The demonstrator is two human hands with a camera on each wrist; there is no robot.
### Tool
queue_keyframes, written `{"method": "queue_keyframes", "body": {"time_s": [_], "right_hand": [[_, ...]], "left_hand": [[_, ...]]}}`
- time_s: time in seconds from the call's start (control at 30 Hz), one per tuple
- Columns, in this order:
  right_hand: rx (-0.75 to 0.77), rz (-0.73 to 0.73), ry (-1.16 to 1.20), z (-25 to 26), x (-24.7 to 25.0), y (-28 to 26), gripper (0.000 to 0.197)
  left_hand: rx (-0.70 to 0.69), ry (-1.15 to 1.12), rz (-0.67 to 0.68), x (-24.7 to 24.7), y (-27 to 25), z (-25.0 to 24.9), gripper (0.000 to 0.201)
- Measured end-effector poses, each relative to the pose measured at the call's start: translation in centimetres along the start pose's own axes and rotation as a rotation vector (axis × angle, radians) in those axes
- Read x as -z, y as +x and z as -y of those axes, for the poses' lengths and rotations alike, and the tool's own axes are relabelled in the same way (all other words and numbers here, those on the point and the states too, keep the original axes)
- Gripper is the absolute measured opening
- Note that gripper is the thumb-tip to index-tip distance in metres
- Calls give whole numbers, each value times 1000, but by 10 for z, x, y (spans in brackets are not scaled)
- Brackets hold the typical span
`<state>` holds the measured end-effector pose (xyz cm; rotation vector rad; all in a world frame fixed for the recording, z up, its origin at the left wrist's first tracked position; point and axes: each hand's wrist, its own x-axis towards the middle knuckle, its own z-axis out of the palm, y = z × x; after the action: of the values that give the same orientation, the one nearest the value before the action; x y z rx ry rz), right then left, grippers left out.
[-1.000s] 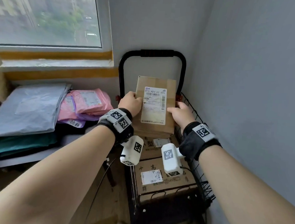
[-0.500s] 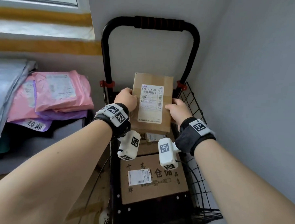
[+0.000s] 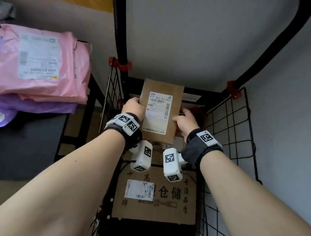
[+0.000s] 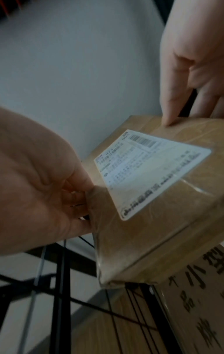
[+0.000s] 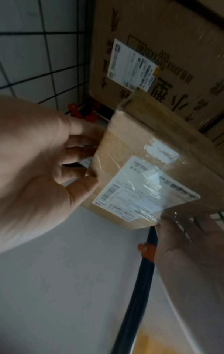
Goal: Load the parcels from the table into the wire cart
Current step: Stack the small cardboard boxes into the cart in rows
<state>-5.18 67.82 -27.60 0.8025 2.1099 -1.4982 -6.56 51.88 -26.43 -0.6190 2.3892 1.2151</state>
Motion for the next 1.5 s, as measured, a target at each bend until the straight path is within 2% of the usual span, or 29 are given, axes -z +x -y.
{"method": "queue_keyframes", "body": {"time_s": [0.17,0.3,0.47,0.67,0.9,1.17,1.4,1.5], "right_hand": [[-108,97,-15,-34,-24,60,57],[-176,199,-50,-62,-54,99,57],[-261,284,-21,-85,-81,129,52],[-370,333,-19,-107,-91,138,48],[-450,387,27,-99,-95,131,35],[-392,367,-6,-100,-97,132,50],[-382,354,-49,-94,-90,125,53],[-319,312,-153,-85,-81,120,50]], "left_hand": [[160,-40,-12,-35,40,39,31],[245,-25,-29,-53,69,70,32],[325,-22,21,-71,94,100,35],[388,44,27,-76,102,118,34],[410,16,-13,-70,97,120,35],[407,-22,1,-71,99,123,35],[405,-29,-4,-73,95,118,38],[413,-43,-38,-73,92,114,44]]}}
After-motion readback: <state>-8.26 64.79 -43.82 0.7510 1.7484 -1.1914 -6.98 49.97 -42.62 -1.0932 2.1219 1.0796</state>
